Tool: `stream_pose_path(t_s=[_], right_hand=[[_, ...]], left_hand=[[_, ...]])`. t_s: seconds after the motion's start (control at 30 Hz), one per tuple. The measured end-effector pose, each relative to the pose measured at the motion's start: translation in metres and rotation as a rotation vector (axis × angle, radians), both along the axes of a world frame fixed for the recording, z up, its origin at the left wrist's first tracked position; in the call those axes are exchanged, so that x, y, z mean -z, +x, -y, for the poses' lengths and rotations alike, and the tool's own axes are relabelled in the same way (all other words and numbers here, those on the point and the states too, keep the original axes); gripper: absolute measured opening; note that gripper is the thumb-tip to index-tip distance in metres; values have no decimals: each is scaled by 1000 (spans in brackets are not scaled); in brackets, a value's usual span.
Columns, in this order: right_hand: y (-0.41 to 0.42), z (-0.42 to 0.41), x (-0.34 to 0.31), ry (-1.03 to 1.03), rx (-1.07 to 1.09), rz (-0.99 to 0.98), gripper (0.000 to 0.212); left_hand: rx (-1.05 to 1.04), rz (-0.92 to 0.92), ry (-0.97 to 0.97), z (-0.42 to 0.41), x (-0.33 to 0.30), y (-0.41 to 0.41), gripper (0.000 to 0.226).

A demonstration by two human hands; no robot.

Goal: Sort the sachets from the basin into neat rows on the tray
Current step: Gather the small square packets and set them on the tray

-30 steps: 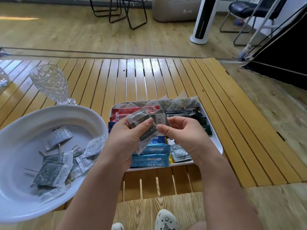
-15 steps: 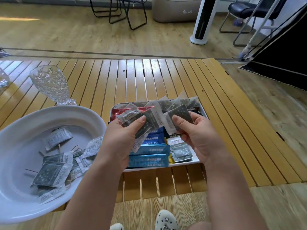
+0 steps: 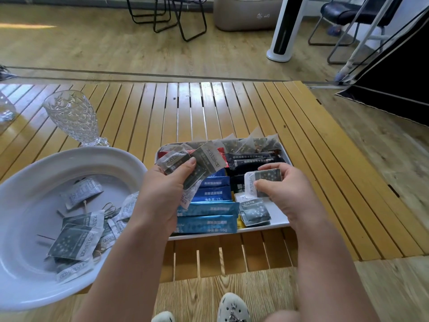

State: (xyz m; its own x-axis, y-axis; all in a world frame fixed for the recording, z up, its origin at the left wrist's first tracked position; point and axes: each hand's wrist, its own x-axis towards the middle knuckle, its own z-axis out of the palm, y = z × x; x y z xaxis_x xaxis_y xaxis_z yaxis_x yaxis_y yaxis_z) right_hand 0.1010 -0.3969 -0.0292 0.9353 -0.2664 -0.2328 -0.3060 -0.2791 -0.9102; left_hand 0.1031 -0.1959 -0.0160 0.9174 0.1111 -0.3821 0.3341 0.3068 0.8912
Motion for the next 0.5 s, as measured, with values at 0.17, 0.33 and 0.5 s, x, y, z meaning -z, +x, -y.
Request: stream_pose_path(t_s=[0.17,0.33,0.5], right_hand=[[-1,0,0,-128,-58,-63,12],[-4,2,-1,-161,-40,-77,5],[-5,4,-1,-122,-56,-118,7]], left_hand=[[-2,7,3,-2,0,0,24],[-5,6,-15,-2,-1,1,21],[-5,5,-15,-3,-2,0,22]])
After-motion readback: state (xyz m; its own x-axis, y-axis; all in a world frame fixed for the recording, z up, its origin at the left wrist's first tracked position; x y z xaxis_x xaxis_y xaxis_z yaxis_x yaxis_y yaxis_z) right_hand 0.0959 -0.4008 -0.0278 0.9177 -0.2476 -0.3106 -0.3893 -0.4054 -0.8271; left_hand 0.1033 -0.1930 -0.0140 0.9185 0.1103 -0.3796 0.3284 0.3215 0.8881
